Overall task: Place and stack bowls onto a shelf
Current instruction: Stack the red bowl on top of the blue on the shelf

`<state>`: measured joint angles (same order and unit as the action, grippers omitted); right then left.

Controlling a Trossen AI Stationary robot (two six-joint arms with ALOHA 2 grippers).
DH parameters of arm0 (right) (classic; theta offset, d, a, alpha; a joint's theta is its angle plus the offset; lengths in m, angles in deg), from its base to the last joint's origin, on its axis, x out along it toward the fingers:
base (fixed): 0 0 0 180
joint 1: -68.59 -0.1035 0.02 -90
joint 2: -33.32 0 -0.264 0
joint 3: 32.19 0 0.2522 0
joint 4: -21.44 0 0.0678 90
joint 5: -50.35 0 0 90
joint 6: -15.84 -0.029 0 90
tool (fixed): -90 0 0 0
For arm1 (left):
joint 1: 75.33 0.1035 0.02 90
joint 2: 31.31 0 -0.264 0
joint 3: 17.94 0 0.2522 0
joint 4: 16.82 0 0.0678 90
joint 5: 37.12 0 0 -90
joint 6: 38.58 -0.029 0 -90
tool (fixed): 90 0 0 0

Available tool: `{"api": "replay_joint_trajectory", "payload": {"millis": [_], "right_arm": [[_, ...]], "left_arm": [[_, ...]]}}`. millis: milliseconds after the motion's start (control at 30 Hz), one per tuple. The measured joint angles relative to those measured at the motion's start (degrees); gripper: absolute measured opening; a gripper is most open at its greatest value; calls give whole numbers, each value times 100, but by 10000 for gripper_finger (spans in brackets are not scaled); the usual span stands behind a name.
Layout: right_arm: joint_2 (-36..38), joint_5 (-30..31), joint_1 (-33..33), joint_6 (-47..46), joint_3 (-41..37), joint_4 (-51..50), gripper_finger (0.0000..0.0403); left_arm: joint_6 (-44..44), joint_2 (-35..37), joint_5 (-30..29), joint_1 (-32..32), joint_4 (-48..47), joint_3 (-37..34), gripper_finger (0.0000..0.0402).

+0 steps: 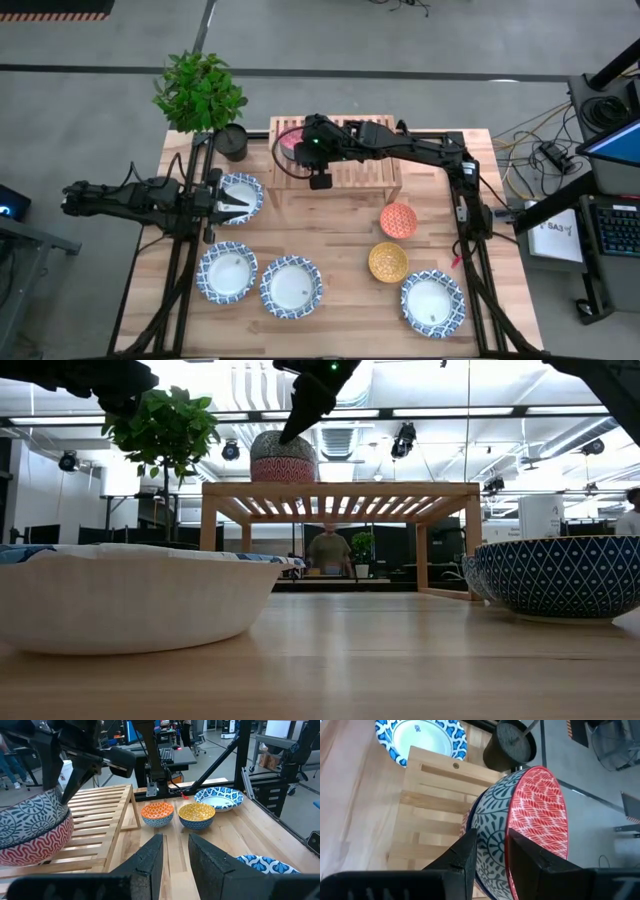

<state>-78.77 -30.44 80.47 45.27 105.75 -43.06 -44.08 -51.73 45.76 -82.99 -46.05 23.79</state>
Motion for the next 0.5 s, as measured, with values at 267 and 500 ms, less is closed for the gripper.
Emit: {"api": "replay_joint_trajectory", "payload": {"millis": [267,500], "right_arm": [[-4,-4,0,-83,-4,9,90],[-11,-2,0,-256,-7,28,90]], "left_arm": [[0,0,0,-2,1,0,75],[0,0,0,-2,2,0,75]]}}
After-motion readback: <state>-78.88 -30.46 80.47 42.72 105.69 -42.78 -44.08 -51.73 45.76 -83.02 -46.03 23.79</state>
